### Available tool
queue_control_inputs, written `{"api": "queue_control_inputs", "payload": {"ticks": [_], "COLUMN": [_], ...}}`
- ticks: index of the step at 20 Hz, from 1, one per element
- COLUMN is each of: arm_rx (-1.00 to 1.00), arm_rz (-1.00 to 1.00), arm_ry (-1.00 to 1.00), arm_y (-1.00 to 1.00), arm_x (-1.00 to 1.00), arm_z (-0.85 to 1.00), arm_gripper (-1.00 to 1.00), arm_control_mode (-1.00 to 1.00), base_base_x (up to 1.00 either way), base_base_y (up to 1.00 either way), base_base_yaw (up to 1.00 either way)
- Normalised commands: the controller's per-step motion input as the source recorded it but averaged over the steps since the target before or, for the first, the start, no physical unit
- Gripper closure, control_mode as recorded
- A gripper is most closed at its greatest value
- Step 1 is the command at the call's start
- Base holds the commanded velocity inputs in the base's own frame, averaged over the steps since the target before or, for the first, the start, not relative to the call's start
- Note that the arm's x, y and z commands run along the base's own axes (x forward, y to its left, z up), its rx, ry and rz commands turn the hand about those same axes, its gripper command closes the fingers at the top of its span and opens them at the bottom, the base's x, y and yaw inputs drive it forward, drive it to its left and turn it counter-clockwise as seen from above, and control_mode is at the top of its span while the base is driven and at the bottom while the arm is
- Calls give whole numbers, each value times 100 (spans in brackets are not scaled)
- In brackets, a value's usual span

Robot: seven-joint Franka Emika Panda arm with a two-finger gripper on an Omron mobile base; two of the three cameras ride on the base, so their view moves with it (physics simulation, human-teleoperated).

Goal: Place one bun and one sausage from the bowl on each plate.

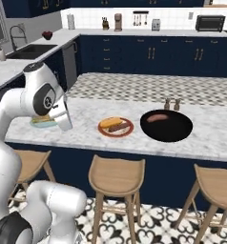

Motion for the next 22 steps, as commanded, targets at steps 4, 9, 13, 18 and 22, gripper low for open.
{"api": "queue_control_inputs", "payload": {"ticks": [4, 9, 13, 18, 22], "arm_rx": [0, 0, 0, 5, 26], "arm_rz": [0, 0, 0, 4, 17], "arm_ry": [0, 0, 0, 3, 16], "arm_y": [0, 0, 0, -4, -43], "arm_x": [0, 0, 0, 20, 100], "arm_z": [0, 0, 0, 2, -2], "arm_gripper": [-100, -100, -100, -100, -100], "arm_control_mode": [100, 100, 100, -100, -100], "base_base_x": [4, 49, 97, 80, 0], "base_base_y": [-100, -100, -70, -27, 0], "base_base_yaw": [-5, 0, 10, 15, 0]}}
